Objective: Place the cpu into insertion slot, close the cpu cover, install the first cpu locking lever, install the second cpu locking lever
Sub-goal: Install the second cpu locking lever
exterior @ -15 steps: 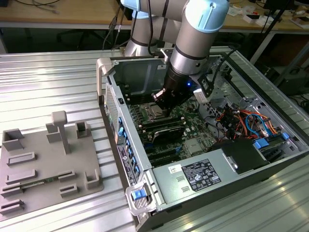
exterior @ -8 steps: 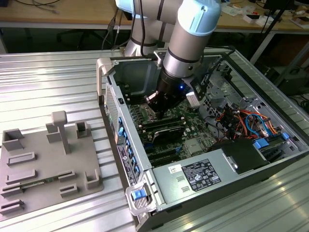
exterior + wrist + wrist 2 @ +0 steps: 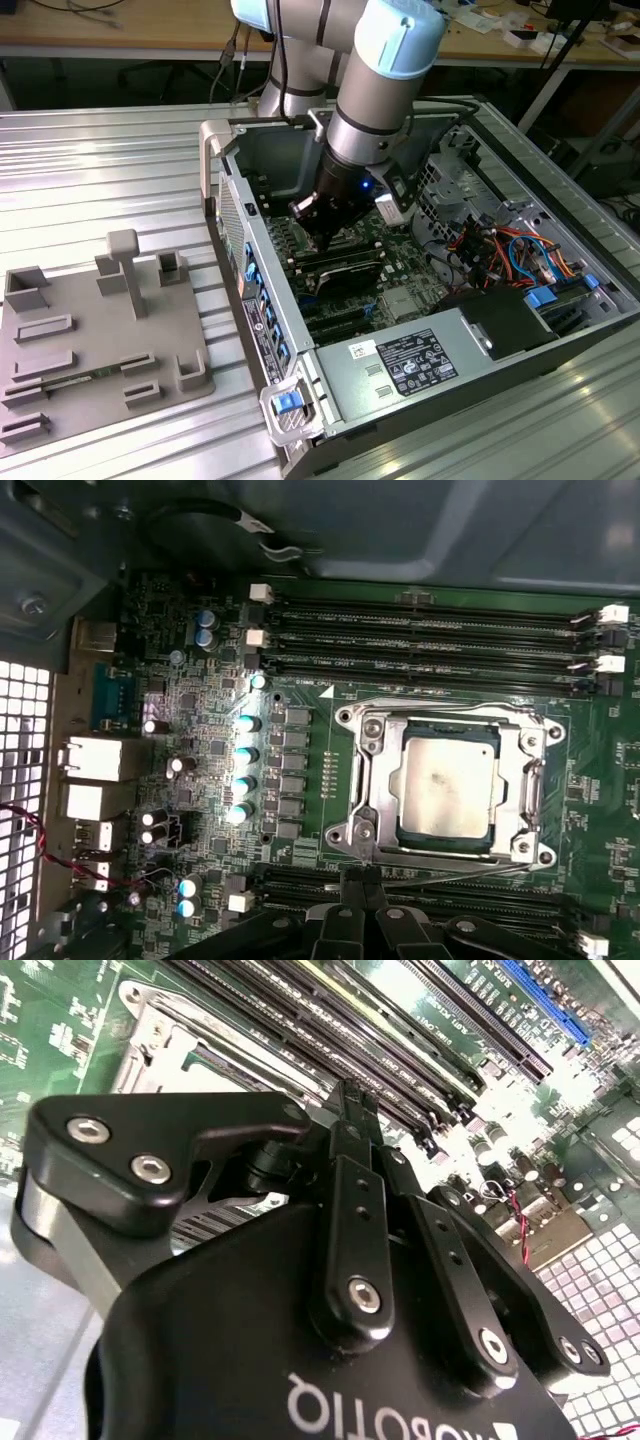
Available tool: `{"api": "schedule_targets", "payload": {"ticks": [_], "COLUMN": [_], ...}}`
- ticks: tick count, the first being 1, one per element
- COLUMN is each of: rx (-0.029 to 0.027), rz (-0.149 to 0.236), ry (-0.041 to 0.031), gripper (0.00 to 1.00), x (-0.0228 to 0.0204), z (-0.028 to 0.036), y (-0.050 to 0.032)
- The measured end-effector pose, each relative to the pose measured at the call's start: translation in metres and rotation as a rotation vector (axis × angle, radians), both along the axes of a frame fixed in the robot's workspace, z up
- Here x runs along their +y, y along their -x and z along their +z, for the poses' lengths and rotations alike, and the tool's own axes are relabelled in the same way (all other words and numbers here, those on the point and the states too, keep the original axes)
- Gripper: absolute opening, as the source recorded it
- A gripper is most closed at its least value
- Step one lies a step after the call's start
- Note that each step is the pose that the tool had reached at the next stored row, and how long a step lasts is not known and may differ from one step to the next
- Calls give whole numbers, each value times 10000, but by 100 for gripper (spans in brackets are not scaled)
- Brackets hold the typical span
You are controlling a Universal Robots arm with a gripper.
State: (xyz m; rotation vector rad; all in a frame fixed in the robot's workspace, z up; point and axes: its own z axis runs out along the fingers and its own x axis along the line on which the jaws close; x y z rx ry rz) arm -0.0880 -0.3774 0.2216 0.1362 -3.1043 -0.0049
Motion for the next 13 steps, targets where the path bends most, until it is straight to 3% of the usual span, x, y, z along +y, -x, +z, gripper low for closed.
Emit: {"api": "schedule_targets", "payload": {"ticks": [7,10,13], "rx": [0,-1,-1], "rz": [175,654,664], "ry": [-2,-3,-26], "gripper": [11,11,11], "x": [0,9,11], "z": [-17,-58,-61], "y": [33,58,59]}}
